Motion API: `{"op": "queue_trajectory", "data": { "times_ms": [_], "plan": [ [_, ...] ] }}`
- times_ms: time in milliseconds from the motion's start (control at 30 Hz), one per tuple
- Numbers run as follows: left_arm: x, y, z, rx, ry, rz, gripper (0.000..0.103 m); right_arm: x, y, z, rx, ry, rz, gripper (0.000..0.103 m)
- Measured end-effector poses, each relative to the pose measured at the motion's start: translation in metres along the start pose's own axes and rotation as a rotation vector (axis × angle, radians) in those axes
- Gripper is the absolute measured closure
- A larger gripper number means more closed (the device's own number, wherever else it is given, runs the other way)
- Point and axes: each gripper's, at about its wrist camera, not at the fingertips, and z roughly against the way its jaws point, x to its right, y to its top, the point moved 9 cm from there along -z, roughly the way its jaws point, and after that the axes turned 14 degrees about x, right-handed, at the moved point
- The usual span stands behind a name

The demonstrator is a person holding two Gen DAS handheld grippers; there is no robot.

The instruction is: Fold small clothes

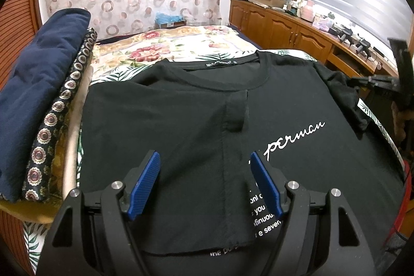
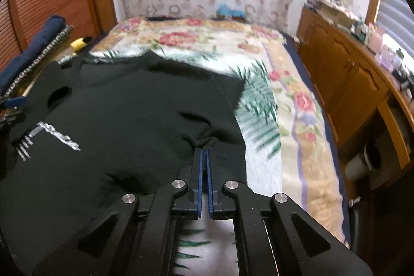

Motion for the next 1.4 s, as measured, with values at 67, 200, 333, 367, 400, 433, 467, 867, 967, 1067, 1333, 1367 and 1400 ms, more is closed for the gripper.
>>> {"op": "queue_trajectory", "data": {
  "times_ms": [67,200,333,367,400,433,467,867,967,1067,1333,1367,1400],
  "plan": [
    [-0.001,0.0,0.0,0.0,0.005,0.003,0.03,-0.015,0.017,0.004,0.034,0.028,0.022,0.103],
    [-0.005,0.001,0.002,0.005,0.011,0.01,0.03,-0.052,0.045,0.003,0.076,0.113,0.073,0.103],
    [-0.007,0.001,0.004,0.011,0.016,0.016,0.03,-0.1,0.066,-0.014,0.066,0.233,0.112,0.103],
    [-0.007,0.001,0.004,0.012,0.016,0.016,0.03,-0.11,0.07,-0.019,0.067,0.257,0.125,0.103],
    [-0.006,0.001,0.004,0.013,0.018,0.015,0.03,-0.118,0.075,-0.021,0.079,0.274,0.134,0.103],
    [-0.007,0.001,0.005,0.014,0.018,0.014,0.03,-0.123,0.076,-0.022,0.084,0.289,0.135,0.103],
    [-0.007,0.001,0.005,0.014,0.019,0.013,0.03,-0.126,0.079,-0.024,0.087,0.296,0.135,0.097],
    [-0.014,0.002,0.006,0.022,0.032,0.021,0.03,-0.077,0.031,-0.013,-0.002,0.162,0.08,0.078],
    [-0.017,0.004,0.006,0.024,0.04,0.015,0.03,-0.069,0.02,-0.016,-0.023,0.144,0.062,0.078],
    [-0.02,0.006,0.005,0.024,0.047,0.013,0.03,-0.065,0.015,-0.029,-0.039,0.125,0.064,0.078],
    [-0.036,0.011,0.002,0.014,0.085,0.02,0.03,-0.06,0.033,-0.074,-0.037,0.089,0.087,0.078],
    [-0.038,0.011,0.002,0.013,0.089,0.024,0.03,-0.061,0.037,-0.078,-0.033,0.097,0.079,0.078],
    [-0.038,0.011,0.001,0.013,0.092,0.026,0.03,-0.062,0.04,-0.08,-0.032,0.103,0.073,0.078]
  ]
}}
